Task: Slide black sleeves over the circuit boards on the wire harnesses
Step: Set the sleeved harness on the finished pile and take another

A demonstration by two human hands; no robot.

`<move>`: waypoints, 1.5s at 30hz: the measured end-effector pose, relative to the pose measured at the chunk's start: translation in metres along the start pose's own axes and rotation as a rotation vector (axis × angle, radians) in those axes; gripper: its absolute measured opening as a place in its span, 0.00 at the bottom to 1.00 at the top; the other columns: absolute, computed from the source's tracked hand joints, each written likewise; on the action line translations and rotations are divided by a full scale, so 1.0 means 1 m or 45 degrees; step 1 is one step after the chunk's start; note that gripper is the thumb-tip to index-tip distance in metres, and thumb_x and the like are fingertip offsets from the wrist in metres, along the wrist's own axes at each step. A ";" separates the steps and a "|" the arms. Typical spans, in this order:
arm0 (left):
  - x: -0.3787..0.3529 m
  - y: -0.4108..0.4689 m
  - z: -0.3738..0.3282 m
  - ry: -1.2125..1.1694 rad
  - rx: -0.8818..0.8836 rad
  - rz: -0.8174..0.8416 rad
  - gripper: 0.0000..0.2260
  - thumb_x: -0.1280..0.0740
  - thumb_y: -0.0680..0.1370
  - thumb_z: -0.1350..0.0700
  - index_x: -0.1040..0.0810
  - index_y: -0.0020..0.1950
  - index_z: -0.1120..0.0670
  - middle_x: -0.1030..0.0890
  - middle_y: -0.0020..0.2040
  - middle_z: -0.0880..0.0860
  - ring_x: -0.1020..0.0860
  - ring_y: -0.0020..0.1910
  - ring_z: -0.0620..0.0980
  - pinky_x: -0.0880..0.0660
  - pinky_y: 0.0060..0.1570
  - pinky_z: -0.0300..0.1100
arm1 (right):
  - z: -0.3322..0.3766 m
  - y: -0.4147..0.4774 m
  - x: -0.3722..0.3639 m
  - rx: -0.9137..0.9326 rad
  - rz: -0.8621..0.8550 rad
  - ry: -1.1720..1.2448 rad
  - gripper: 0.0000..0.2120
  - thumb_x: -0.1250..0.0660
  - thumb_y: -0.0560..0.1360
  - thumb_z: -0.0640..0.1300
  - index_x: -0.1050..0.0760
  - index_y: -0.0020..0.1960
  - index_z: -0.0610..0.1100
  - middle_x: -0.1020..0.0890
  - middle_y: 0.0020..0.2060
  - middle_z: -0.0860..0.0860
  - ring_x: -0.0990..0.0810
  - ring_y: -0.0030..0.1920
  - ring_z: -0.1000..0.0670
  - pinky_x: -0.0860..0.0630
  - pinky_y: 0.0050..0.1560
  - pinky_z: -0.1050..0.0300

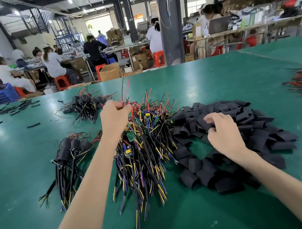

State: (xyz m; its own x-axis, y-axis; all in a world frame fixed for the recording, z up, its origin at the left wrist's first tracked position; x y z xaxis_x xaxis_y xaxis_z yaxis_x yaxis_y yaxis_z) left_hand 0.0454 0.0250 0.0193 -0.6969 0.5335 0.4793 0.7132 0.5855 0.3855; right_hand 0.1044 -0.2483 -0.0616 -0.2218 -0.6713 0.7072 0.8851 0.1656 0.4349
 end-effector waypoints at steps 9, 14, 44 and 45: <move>0.069 -0.002 -0.083 -0.298 -0.513 -0.203 0.15 0.47 0.80 0.68 0.29 0.64 0.59 0.24 0.51 0.51 0.23 0.41 0.37 0.21 0.42 0.39 | 0.028 -0.018 -0.024 0.467 0.711 0.150 0.16 0.32 0.71 0.40 0.25 0.57 0.52 0.25 0.53 0.54 0.32 0.55 0.53 0.37 0.59 0.60; 0.064 -0.017 -0.074 0.605 -0.928 -0.352 0.15 0.45 0.80 0.64 0.28 0.64 0.62 0.24 0.52 0.61 0.29 0.53 0.58 0.36 0.55 0.47 | 0.032 -0.031 -0.047 0.654 0.628 -0.233 0.18 0.41 0.79 0.51 0.32 0.68 0.54 0.31 0.63 0.57 0.36 0.60 0.51 0.41 0.57 0.56; -0.008 -0.100 0.038 0.328 -0.767 0.135 0.11 0.36 0.76 0.71 0.19 0.51 0.58 0.22 0.44 0.51 0.26 0.43 0.49 0.32 0.51 0.41 | 0.047 -0.028 -0.022 0.347 0.472 0.313 0.03 0.31 0.74 0.40 0.24 0.46 0.43 0.29 0.43 0.48 0.22 0.41 0.47 0.25 0.46 0.57; -0.008 -0.100 0.038 0.302 -0.753 0.176 0.15 0.37 0.73 0.75 0.19 0.53 0.59 0.23 0.45 0.51 0.25 0.43 0.49 0.31 0.49 0.40 | 0.047 -0.027 -0.020 0.285 0.452 0.427 0.02 0.33 0.75 0.38 0.25 0.46 0.43 0.31 0.43 0.48 0.21 0.38 0.47 0.23 0.42 0.61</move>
State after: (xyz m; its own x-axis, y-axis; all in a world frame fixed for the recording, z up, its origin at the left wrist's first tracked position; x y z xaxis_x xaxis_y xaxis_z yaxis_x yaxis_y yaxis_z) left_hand -0.0229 -0.0143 -0.0532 -0.6083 0.3910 0.6907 0.7633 0.0498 0.6441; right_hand 0.0659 -0.2055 -0.0617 0.2505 -0.7342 0.6311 0.7650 0.5496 0.3358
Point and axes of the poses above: each hand's wrist, its own y-axis towards the middle knuckle, its own x-axis out of the back of the hand, z = x × y, the point moved 4 cm from there along y, towards the middle knuckle
